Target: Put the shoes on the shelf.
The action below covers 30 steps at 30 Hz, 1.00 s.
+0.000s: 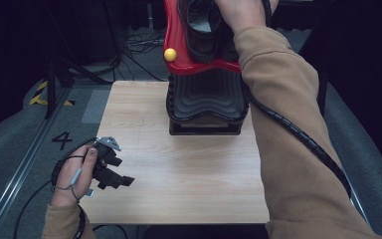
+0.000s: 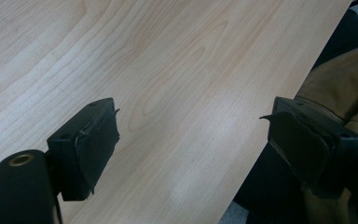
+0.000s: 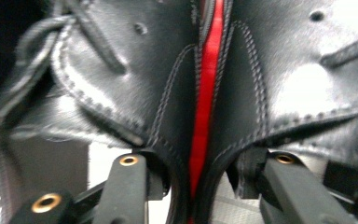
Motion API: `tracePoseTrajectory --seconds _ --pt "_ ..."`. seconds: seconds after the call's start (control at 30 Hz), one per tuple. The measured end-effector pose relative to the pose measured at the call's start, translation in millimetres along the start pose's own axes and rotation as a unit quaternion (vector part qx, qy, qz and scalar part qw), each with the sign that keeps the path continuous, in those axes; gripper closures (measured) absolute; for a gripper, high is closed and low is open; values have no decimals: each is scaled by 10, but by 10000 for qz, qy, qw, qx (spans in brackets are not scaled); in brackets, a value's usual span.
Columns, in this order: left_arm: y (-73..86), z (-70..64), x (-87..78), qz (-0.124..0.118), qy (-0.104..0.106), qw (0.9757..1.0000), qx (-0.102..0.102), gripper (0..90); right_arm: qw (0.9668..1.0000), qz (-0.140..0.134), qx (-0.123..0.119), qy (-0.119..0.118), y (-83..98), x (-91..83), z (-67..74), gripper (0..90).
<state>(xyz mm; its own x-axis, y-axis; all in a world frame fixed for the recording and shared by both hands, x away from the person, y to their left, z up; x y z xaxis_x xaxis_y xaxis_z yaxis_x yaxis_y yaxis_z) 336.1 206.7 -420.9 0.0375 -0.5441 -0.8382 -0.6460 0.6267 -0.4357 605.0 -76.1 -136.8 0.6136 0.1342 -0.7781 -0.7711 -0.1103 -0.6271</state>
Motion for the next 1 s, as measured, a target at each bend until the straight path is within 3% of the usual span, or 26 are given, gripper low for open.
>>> tracePoseTrajectory --seconds 0.3,0.4,0.43,0.47,0.6,0.63,0.83,0.93,0.97,1.0 --pt "-22 -24 20 44 -7 10000 25 167 9995 -164 -82 -241 53 -263 -3 562" --pt "-24 -33 23 61 -8 10000 2 167 9986 -298 -274 -348 85 -403 -18 549" --pt "-25 -32 24 70 -28 10000 31 167 9967 -468 -472 -456 128 -535 -43 545" --pt "-25 -32 24 70 -28 10000 31 167 9967 -468 -472 -456 128 -535 -43 545" --pt "-21 -48 20 79 -49 10000 -23 167 9898 -563 -1045 -794 361 -863 -109 529" --pt "-23 -48 19 83 -80 9999 53 167 9878 -563 -1157 -876 421 -926 -125 517" --pt "-23 -85 9 110 -80 9999 75 167 9817 -524 -1447 -1120 695 -1135 -277 505" --pt "-28 -100 6 92 -87 9999 47 167 9768 -518 -1673 -1234 850 -1203 -398 498" --pt "-29 -104 5 94 -103 9999 47 167 9729 -574 -1785 -1352 905 -1237 -423 492" --pt "-31 -105 5 103 -104 9999 81 167 9725 -580 -1778 -1389 934 -1260 -443 492"
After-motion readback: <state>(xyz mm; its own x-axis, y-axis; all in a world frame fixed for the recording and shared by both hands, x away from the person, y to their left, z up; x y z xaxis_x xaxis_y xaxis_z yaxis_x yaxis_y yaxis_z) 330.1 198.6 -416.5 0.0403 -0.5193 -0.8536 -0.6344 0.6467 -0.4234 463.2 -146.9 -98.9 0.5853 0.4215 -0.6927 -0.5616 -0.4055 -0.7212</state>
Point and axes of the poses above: each handheld gripper's, and its own axes: x roughly forward along the jaws, y roughly out of its underside, z roughly to its left, the point moved 6 cm from there along x, roughly forward along the jaws, and after that the axes turned 6 degrees about y, right-handed, at the moved point
